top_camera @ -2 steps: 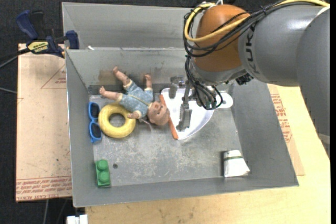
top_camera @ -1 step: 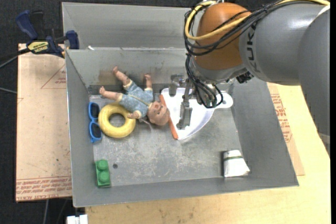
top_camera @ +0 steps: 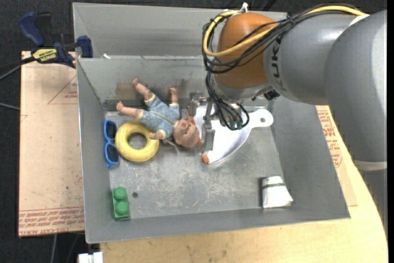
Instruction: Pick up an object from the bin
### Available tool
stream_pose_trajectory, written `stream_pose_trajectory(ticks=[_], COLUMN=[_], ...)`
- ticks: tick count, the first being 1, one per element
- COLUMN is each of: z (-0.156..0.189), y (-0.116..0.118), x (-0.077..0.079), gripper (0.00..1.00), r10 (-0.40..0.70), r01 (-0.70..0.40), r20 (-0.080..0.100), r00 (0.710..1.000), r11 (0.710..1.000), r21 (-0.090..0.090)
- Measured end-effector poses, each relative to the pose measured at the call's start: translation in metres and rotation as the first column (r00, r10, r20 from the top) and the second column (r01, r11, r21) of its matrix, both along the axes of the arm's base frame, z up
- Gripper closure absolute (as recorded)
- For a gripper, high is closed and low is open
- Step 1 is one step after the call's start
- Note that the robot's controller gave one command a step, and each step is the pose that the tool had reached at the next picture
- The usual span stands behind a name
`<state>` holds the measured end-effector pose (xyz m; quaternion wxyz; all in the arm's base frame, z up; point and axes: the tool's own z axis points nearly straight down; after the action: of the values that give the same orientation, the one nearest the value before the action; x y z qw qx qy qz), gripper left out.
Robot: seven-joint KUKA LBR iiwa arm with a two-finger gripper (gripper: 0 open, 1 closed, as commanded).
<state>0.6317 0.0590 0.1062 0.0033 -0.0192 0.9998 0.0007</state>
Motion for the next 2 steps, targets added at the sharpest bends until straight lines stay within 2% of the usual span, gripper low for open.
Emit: stream_pose_trajectory(ticks=[1, 2], z=[-0.028, -0.036], y=[0.026, 0.044], x=[0.005, 0.007], gripper=[0.00, 1.00], r10=[0.154, 0.212], r01=[-0.154, -0.212], r20=[-0.012, 0.003], r00=[0.988, 0.977], r11=[0.988, 0.977], r21=[0.000, 0.000])
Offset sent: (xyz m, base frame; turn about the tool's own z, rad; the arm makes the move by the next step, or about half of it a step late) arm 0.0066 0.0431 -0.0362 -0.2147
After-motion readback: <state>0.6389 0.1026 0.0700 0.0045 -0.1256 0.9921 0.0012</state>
